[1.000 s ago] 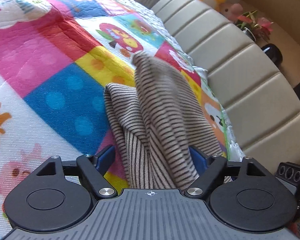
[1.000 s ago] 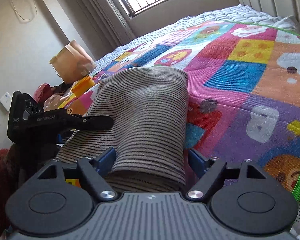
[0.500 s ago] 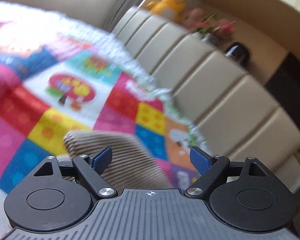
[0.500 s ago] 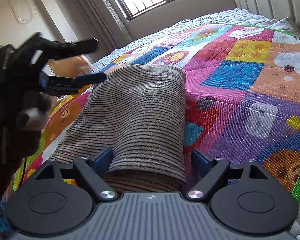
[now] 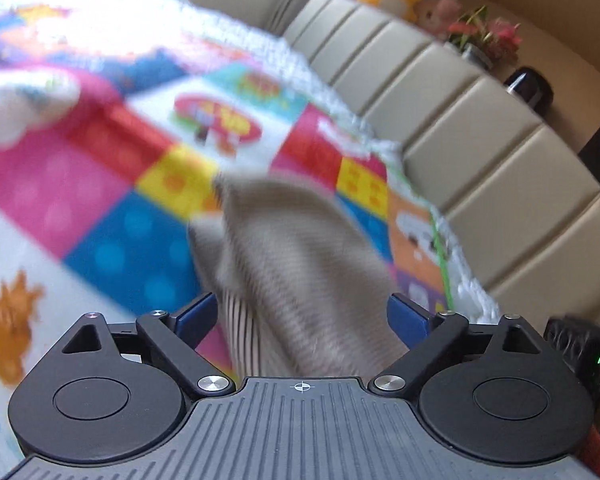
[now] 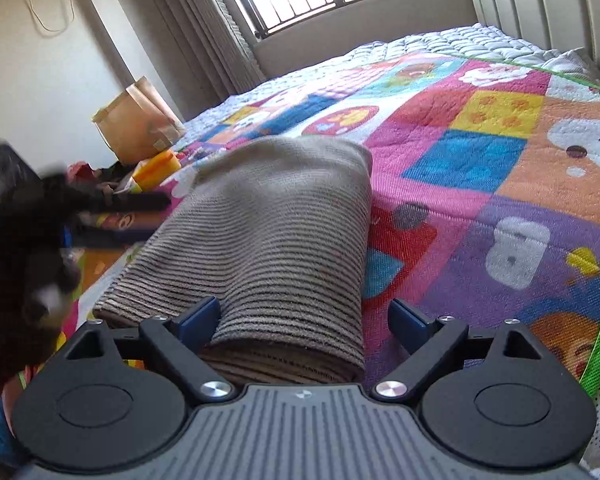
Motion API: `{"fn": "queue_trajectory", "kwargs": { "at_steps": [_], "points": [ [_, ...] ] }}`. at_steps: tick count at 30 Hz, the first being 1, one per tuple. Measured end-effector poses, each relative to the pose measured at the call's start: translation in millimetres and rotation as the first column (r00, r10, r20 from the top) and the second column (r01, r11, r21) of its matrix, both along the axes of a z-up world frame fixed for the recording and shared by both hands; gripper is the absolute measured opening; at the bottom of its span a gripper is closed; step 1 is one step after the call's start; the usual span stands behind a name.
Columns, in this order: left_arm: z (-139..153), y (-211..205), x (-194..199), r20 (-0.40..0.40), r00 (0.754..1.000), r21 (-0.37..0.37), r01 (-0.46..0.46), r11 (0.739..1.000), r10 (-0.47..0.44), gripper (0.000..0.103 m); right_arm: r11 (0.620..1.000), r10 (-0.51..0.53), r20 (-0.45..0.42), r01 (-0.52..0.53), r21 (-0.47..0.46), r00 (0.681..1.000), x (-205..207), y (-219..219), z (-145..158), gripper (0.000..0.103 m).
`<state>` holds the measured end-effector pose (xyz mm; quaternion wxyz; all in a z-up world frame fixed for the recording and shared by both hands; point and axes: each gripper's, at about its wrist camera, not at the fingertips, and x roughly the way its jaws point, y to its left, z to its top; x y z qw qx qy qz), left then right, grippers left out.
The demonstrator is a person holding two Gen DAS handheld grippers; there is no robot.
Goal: Fold clothes
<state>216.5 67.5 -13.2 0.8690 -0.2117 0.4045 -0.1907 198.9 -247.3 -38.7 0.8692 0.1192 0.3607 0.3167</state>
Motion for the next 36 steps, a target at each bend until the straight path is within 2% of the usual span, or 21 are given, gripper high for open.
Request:
{"fn": "queue_trajectory", "kwargs": {
  "at_steps": [4,8,11,13,15,16,18,21,24,27,29,31,32,36],
  "points": [
    [-23.6,-1.4,1.2,-0.051,0.997,-0.053,0.048,0.997,-0.051,0.092,0.996,-0.037,0.002,0.037,0.075,0.999,6.4,-15.7,16.5,0.091],
    [-34.8,-1.8,7.7,-0.048,0.995,-0.109,0.076,0.991,-0.082,0.091,0.998,-0.028,-0.015,0.029,0.062,0.999,25.9,-9.7,20.8,0.091],
    [-42.9,0.7,13.1,-0.037,0.994,-0.150,0.096,0.984,-0.102,0.091,0.999,-0.025,-0.089,0.029,0.034,0.996,47.0,2.9,3.5,0.088],
    [-45.2,2.0,15.9,-0.023,0.993,-0.164,0.111,0.980,-0.116,0.088,0.996,-0.022,-0.145,0.033,0.077,0.989,57.4,6.2,-9.0,0.088],
    [-46.7,3.2,20.8,-0.012,0.992,-0.180,0.120,0.976,-0.125,0.083,0.992,-0.005,-0.165,0.026,0.124,0.986,62.6,11.6,-14.4,0.081],
    [-47.5,5.1,24.6,-0.014,0.992,-0.191,0.120,0.974,-0.125,0.080,0.991,0.009,-0.165,0.013,0.134,0.986,64.6,18.1,-16.3,0.081],
    [-47.1,9.7,33.8,-0.011,0.992,-0.205,0.121,0.971,-0.126,0.079,0.990,-0.004,-0.147,0.025,0.140,0.989,68.7,24.2,-15.3,0.080],
    [-38.5,12.6,54.5,0.018,0.993,-0.192,0.116,0.974,-0.115,0.079,0.984,-0.027,-0.117,0.047,0.174,0.993,80.7,26.2,-10.5,0.075],
    [-26.7,2.8,83.3,0.067,0.989,-0.164,0.140,0.976,-0.131,0.079,0.974,-0.065,-0.074,0.079,0.213,0.995,97.8,22.7,-2.2,0.074],
    [-34.6,-9.9,112.4,0.065,0.988,-0.132,0.146,0.980,-0.138,0.080,0.976,-0.113,-0.032,0.117,0.183,0.993,120.4,15.3,0.6,0.074],
    [-45.9,-15.6,124.4,0.046,0.991,-0.128,0.134,0.983,-0.130,0.080,0.981,-0.143,-0.029,0.145,0.129,0.989,136.2,12.3,-7.5,0.074],
    [-54.7,-16.0,123.6,0.056,0.992,-0.141,0.123,0.982,-0.116,0.084,0.983,-0.164,-0.028,0.166,0.083,0.986,145.3,10.9,-23.3,0.077],
    [-55.6,-15.9,118.7,0.078,0.990,-0.136,0.129,0.982,-0.119,0.084,0.982,-0.163,-0.022,0.164,0.093,0.986,143.6,9.7,-25.3,0.081],
    [-56.3,-11.1,95.3,0.131,0.984,-0.117,0.134,0.984,-0.119,0.090,0.979,-0.155,0.004,0.153,0.136,0.988,136.7,4.9,-32.7,0.083]
  ]
}}
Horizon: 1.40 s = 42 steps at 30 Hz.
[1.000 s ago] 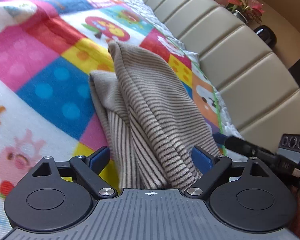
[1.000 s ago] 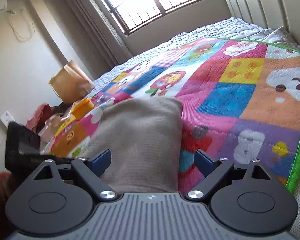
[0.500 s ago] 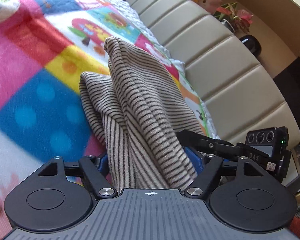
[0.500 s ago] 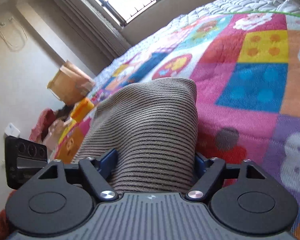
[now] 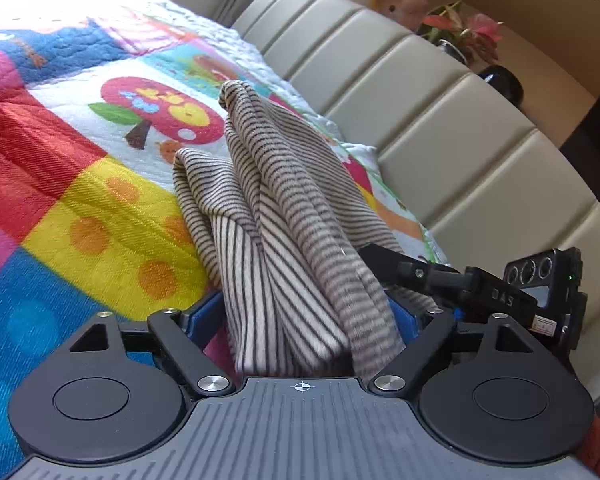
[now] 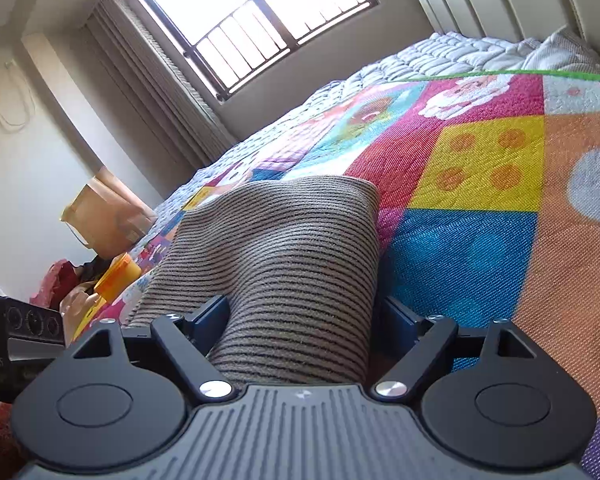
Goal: Fold clothes
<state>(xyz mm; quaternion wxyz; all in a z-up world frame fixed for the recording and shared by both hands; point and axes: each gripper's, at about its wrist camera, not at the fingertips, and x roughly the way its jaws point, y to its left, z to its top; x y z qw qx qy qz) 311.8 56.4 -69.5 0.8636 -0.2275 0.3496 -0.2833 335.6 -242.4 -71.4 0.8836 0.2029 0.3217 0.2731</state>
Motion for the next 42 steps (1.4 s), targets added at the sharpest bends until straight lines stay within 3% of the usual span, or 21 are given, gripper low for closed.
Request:
{"fn": "queue_trajectory", "kwargs": {
  "at_steps": [9,13,16,23,27,33,35,37,40,42],
  "points": [
    [1.2,0.7,-39.4,0.066,0.997,0.076,-0.051,0.996,0.046,0.092,0.999,-0.045,0.022,0.045,-0.008,0.999,-42.9,-0.3,0.4,0.088],
    [1.4,3.4,-39.6,0.064,0.996,0.069,-0.063,0.996,0.058,0.089,0.994,-0.054,0.077,0.061,-0.093,0.996,-68.8,15.9,8.1,0.079],
    [1.0,3.8,-41.0,0.071,0.995,0.074,-0.081,0.994,0.076,0.086,0.984,-0.036,0.098,0.053,-0.171,0.995,-63.5,31.5,16.3,0.079],
    [-0.7,1.6,-38.1,0.072,0.994,0.084,-0.087,0.993,0.081,0.086,0.991,-0.001,0.000,0.001,-0.132,1.000,-33.0,20.9,11.1,0.085],
    [-1.4,0.7,-36.1,0.065,0.995,0.086,-0.086,0.993,0.080,0.088,0.970,-0.015,0.061,0.030,-0.239,0.998,-47.1,17.1,29.1,0.098],
    [-1.2,-2.4,-36.5,0.070,0.994,0.104,-0.090,0.990,0.083,0.089,0.942,0.060,0.208,0.014,-0.336,0.976,-45.0,44.8,72.5,0.103],
    [-1.2,-1.9,-36.4,0.070,0.994,0.102,-0.090,0.991,0.083,0.089,0.900,0.108,0.193,-0.013,-0.436,0.975,-35.7,68.4,69.2,0.103],
    [-1.5,-2.8,-36.5,0.072,0.994,0.112,-0.088,0.990,0.081,0.087,0.808,0.136,0.134,-0.032,-0.588,0.981,-23.0,92.8,45.5,0.103],
    [-1.9,-1.0,-36.3,0.071,0.994,0.098,-0.084,0.992,0.077,0.089,0.863,0.106,0.028,-0.077,-0.499,0.994,-2.3,83.2,38.3,0.103],
    [-2.6,1.7,-35.7,0.068,0.995,0.075,-0.079,0.994,0.074,0.091,0.852,0.088,0.040,-0.054,-0.521,0.995,1.3,81.9,52.1,0.103]
  ]
}}
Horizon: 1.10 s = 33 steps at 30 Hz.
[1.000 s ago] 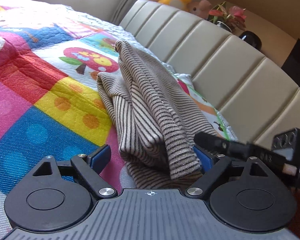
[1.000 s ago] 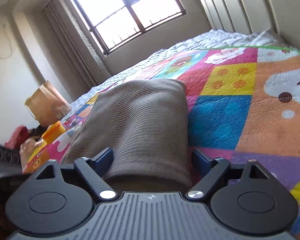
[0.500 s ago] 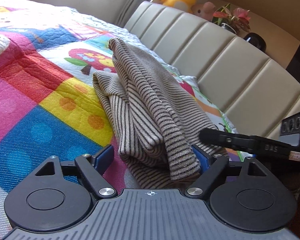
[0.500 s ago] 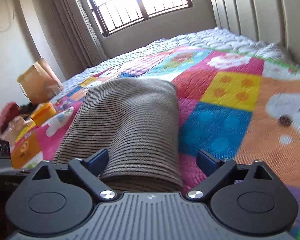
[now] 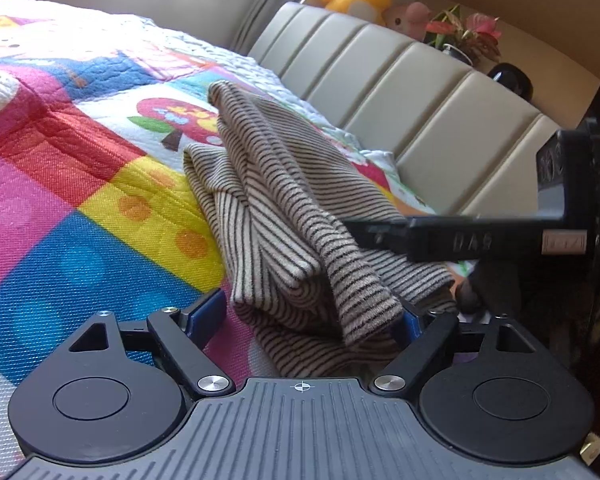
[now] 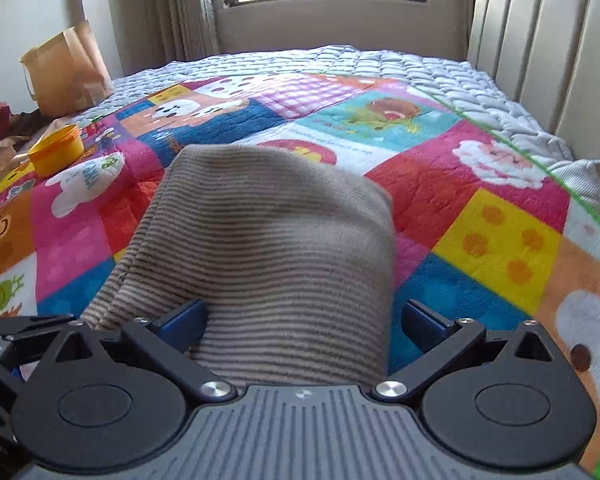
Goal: Fold clothes
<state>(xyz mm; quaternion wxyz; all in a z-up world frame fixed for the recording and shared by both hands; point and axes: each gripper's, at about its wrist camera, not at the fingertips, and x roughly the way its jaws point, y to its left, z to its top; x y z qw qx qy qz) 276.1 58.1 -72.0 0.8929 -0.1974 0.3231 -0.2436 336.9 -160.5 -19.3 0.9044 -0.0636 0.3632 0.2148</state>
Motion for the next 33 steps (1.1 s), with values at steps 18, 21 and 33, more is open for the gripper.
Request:
{"fn": "queue_trajectory", "kwargs": {
  "at_steps": [18,21,33],
  "points": [
    [0.8,4.2,-0.8,0.012,1.000,-0.035,0.015,0.999,-0.015,0.096,0.959,-0.022,0.144,0.061,-0.275,0.989,73.7,66.4,-2.2,0.103],
    [0.4,5.3,-1.8,0.014,1.000,-0.042,0.015,0.999,-0.014,0.096,0.975,-0.047,0.192,0.086,-0.204,0.980,43.8,47.1,15.0,0.103],
    [7.9,14.6,0.6,0.001,0.999,-0.029,-0.051,0.998,0.051,0.085,0.920,-0.140,-0.100,0.167,0.354,0.985,-45.4,-72.8,-24.7,0.067]
  ]
}}
